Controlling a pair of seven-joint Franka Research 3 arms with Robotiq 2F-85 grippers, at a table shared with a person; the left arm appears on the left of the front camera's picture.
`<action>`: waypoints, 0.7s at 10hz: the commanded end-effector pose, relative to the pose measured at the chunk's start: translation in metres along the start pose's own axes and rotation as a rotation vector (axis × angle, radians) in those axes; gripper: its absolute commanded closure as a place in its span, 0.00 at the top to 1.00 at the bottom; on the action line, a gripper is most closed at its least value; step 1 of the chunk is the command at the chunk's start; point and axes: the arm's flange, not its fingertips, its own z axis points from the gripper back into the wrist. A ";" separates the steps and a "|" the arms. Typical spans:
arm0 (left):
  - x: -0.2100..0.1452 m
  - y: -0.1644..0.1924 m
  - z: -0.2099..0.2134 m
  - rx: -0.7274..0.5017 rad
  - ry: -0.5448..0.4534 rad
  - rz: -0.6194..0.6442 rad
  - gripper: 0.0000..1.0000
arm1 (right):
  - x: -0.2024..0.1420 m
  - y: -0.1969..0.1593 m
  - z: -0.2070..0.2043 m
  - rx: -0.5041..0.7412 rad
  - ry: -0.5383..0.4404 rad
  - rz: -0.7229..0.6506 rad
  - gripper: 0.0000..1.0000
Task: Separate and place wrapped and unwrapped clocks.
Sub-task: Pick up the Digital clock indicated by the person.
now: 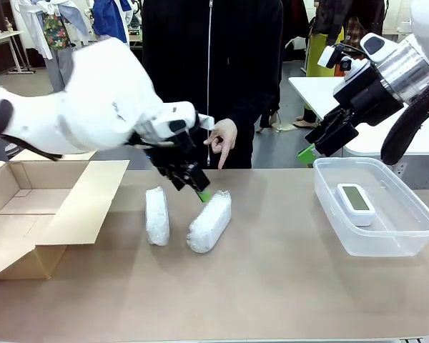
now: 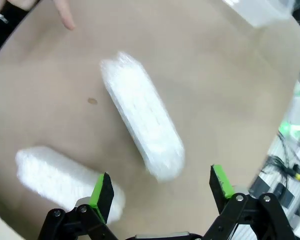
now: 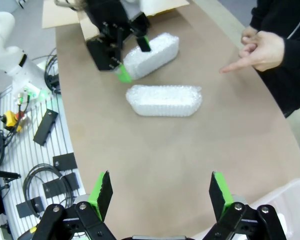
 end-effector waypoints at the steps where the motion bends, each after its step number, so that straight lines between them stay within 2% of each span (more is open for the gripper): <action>1: 0.034 -0.008 -0.033 0.149 0.038 0.035 1.00 | -0.001 -0.002 0.003 0.008 0.007 0.016 1.00; 4: 0.036 -0.014 -0.066 0.257 0.032 0.099 1.00 | -0.001 -0.002 0.003 0.008 0.007 0.016 1.00; 7: 0.038 -0.022 -0.084 0.254 0.071 0.128 1.00 | -0.001 -0.002 0.003 0.008 0.007 0.016 1.00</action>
